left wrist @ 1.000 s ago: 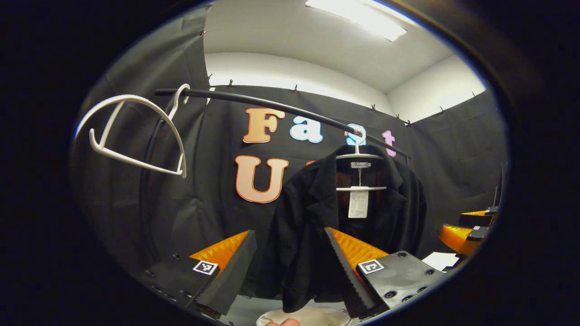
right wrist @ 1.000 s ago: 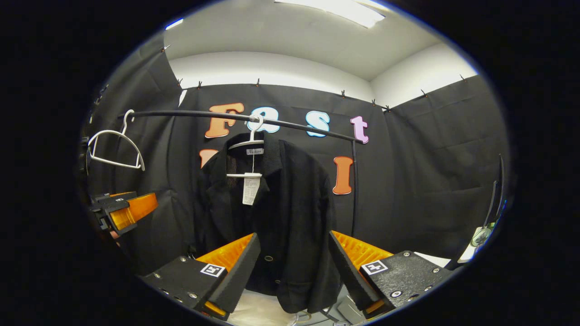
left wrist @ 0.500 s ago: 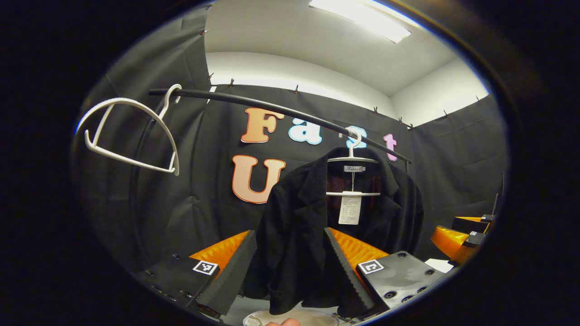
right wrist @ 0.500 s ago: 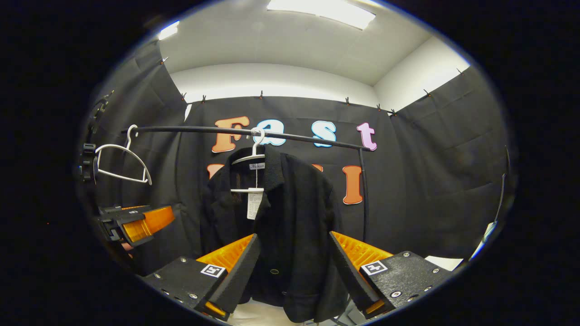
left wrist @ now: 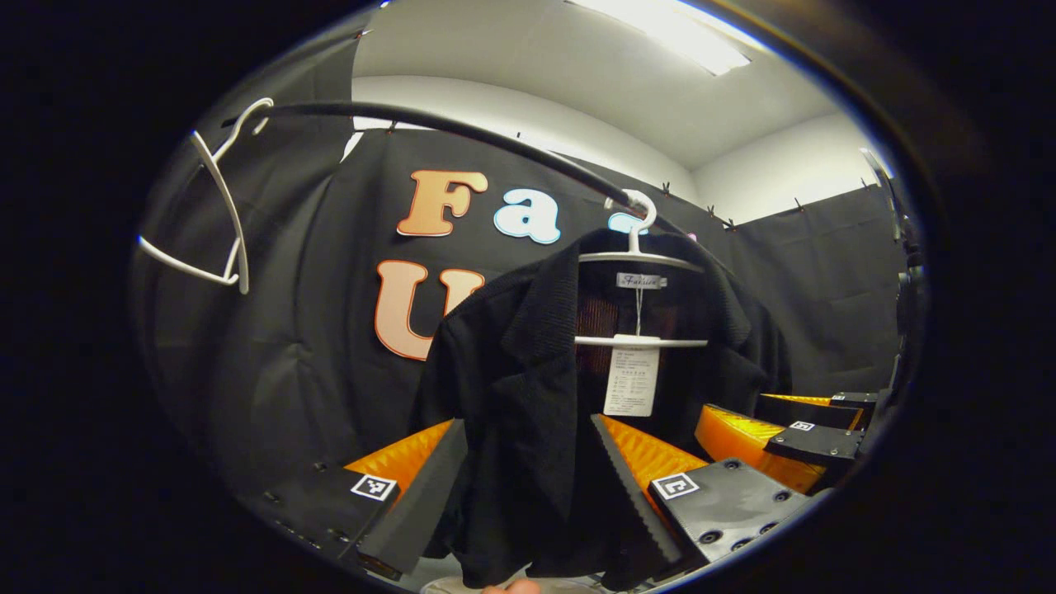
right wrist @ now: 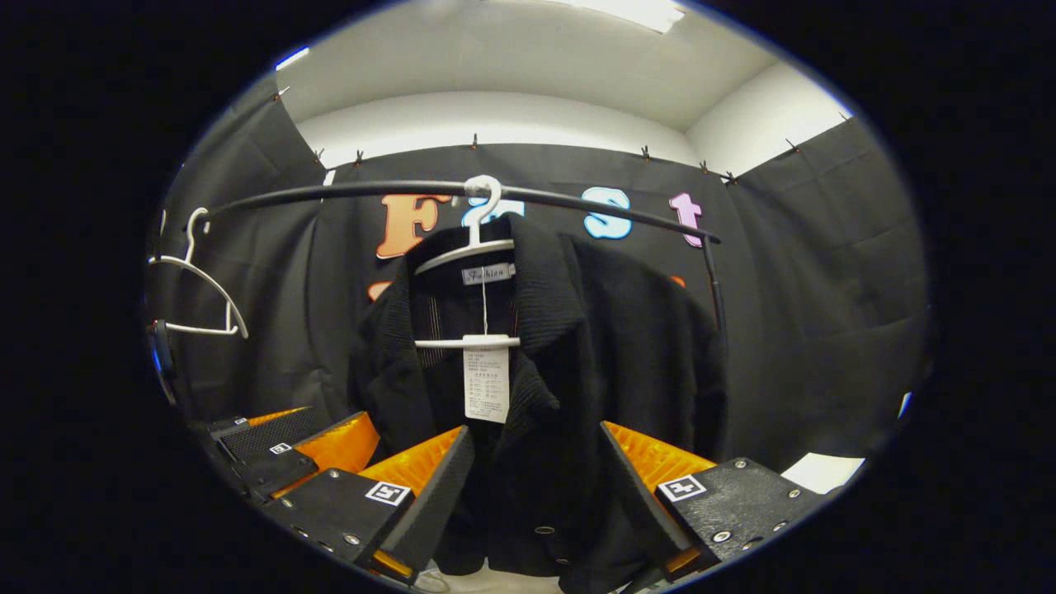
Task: Grasp the clothes on the hanger with both hands and then place them into the laundry hamper below.
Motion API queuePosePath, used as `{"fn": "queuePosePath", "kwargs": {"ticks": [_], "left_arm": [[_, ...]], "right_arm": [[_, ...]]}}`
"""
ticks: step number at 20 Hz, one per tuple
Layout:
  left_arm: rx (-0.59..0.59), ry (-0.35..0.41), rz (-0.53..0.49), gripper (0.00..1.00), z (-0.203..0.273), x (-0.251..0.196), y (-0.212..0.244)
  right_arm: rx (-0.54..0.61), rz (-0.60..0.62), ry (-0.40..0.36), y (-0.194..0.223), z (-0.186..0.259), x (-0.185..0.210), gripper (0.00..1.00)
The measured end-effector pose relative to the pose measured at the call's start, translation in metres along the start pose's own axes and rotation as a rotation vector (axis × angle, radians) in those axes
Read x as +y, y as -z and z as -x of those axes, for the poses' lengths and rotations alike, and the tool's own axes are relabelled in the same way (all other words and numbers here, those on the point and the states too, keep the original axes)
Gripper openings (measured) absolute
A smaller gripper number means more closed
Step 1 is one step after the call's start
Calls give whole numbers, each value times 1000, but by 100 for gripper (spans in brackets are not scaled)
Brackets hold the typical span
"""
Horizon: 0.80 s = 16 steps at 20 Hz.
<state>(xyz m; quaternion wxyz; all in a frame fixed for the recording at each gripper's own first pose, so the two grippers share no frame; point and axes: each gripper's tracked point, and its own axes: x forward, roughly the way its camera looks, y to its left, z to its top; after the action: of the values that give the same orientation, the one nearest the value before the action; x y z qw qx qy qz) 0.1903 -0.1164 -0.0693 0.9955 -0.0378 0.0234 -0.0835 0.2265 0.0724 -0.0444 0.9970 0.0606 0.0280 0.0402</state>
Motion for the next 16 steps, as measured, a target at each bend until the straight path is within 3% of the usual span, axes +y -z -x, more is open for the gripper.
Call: {"fn": "queuePosePath", "kwargs": {"ticks": [3,4,7,10,11,13,14,15,16], "left_arm": [[1,19,15,96,-35,0,18],[4,29,21,93,-44,-2,23],[1,45,47,96,-67,-9,35],[-9,57,64,100,-81,-21,40],[-16,59,68,100,-85,-25,41],[-19,59,81,100,-91,-35,50],[-23,28,72,93,-90,-30,52],[-29,-27,44,97,-87,-13,55],[-30,-79,14,94,-89,3,57]], "right_arm": [[14,26,95,14,-26,-19,97],[18,32,119,18,-31,-26,93],[11,54,168,20,-40,-38,93],[6,52,187,23,-40,-46,94],[4,28,176,23,-41,-40,99],[-2,7,170,24,-47,-36,94],[-10,18,183,24,-48,-44,99],[-3,29,199,26,-51,-51,90],[5,37,213,31,-50,-56,84]]}}
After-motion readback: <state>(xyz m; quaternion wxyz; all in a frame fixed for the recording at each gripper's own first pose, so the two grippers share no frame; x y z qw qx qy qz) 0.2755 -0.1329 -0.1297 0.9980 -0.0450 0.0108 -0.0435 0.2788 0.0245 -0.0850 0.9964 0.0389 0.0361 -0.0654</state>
